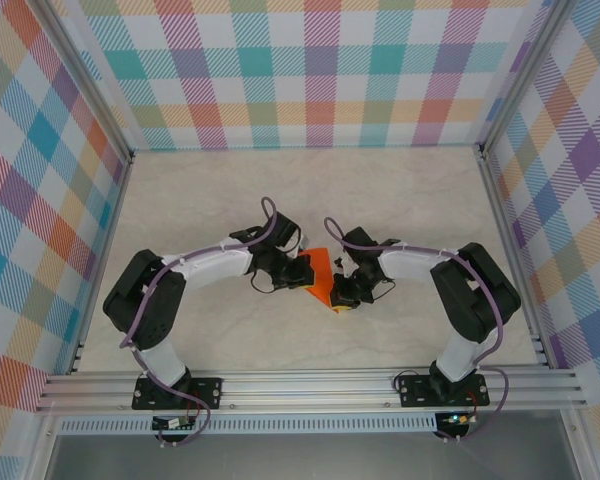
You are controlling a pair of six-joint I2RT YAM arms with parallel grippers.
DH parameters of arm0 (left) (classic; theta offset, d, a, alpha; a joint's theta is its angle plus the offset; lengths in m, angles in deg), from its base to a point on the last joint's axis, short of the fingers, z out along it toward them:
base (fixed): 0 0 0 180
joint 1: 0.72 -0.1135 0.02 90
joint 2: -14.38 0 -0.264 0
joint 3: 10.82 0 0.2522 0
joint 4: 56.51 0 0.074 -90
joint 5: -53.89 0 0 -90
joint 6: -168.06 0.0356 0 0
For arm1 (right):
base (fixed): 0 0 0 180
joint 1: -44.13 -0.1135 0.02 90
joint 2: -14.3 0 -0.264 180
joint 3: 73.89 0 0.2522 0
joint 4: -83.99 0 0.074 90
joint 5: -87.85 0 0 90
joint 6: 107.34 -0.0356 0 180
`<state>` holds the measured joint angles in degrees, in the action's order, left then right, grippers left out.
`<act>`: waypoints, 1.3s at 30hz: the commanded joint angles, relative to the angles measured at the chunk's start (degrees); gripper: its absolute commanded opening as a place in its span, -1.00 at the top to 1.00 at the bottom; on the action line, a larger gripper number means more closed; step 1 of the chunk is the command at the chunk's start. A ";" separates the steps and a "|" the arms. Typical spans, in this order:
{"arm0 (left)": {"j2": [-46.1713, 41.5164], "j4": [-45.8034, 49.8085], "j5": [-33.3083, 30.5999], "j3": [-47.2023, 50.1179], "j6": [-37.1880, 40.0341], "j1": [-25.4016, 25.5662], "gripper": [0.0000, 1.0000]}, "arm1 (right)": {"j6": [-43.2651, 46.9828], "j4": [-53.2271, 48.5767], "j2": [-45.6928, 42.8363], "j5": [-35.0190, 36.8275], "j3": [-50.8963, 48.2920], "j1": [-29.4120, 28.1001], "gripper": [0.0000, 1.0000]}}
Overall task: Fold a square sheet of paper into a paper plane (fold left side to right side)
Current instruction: Third fold the triangle at the center of the table.
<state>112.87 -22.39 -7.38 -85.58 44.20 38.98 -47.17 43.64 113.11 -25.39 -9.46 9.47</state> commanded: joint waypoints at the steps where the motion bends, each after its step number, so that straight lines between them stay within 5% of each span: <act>1: 1.54 -3.44 2.69 1.05 -1.60 2.24 1.00 | -0.54 -2.33 2.54 5.05 -2.16 -0.24 0.88; 27: 10.52 -8.23 2.74 -1.32 -3.50 5.01 1.00 | 0.12 -2.97 3.00 4.78 -1.63 -0.28 0.89; 39: 10.79 -1.17 -3.88 -1.91 0.45 2.59 1.00 | 0.65 -4.24 2.75 5.83 -1.63 -0.36 0.89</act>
<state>122.99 -27.61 -7.95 -86.73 42.64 42.59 -46.93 43.44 113.11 -25.35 -9.41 9.47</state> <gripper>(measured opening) 0.042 0.059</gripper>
